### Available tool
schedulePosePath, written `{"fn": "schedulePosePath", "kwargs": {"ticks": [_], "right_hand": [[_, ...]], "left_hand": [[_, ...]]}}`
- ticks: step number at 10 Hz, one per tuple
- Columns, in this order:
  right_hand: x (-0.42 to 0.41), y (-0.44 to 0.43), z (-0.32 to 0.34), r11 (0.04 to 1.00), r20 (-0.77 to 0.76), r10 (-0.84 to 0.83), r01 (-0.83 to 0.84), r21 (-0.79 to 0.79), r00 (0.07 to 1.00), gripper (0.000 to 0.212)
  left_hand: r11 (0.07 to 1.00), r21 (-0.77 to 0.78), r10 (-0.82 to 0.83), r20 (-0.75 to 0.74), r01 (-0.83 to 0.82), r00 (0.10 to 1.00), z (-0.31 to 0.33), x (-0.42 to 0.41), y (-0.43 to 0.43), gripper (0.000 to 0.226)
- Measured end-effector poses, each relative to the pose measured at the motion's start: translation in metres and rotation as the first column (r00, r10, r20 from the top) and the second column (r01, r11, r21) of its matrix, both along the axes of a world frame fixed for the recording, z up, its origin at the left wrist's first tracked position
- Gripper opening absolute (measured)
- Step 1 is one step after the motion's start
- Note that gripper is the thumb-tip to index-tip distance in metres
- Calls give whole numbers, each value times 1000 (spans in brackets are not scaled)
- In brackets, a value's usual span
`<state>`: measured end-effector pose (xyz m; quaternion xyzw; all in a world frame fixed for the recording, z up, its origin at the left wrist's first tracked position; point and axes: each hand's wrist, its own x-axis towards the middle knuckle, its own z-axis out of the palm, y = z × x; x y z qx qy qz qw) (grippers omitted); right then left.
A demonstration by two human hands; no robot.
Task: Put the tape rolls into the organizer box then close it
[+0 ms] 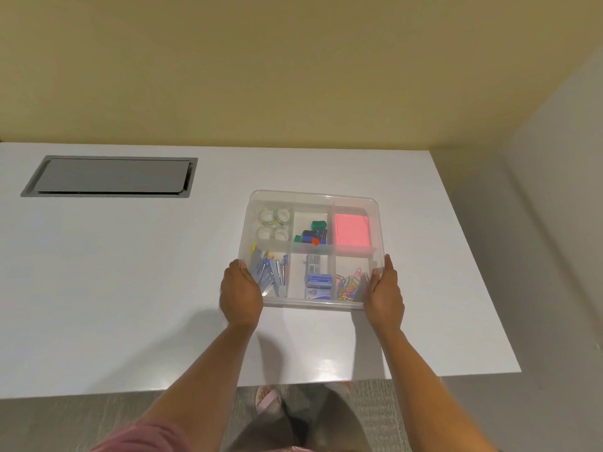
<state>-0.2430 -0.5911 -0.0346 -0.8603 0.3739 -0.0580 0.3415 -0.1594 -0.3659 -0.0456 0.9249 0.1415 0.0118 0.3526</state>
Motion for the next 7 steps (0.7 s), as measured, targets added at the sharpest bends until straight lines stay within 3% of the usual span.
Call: {"fn": "schedulePosePath", "kwargs": {"ticks": [2, 4, 5, 6, 7], "right_hand": [[3, 0, 1, 996, -41, 15, -19, -91, 999, 48], [14, -4, -2, 905, -162, 168, -217, -366, 972, 51], [31, -8, -1, 868, -239, 257, -332, -370, 937, 76], [59, -18, 3, 858, -287, 302, -391, -334, 909, 87], [75, -27, 1, 841, -348, 348, -454, -294, 870, 72]], "left_hand": [[986, 166, -42, 35, 36, 998, 0, 1, -3, 27], [891, 376, -271, -12, 255, 963, 1, 11, -6, 47], [809, 413, -438, -49, 417, 898, -4, 25, -15, 49], [755, 419, -525, -76, 505, 848, -2, 45, -32, 74], [726, 405, -546, -151, 556, 824, -5, 60, -39, 97]]}}
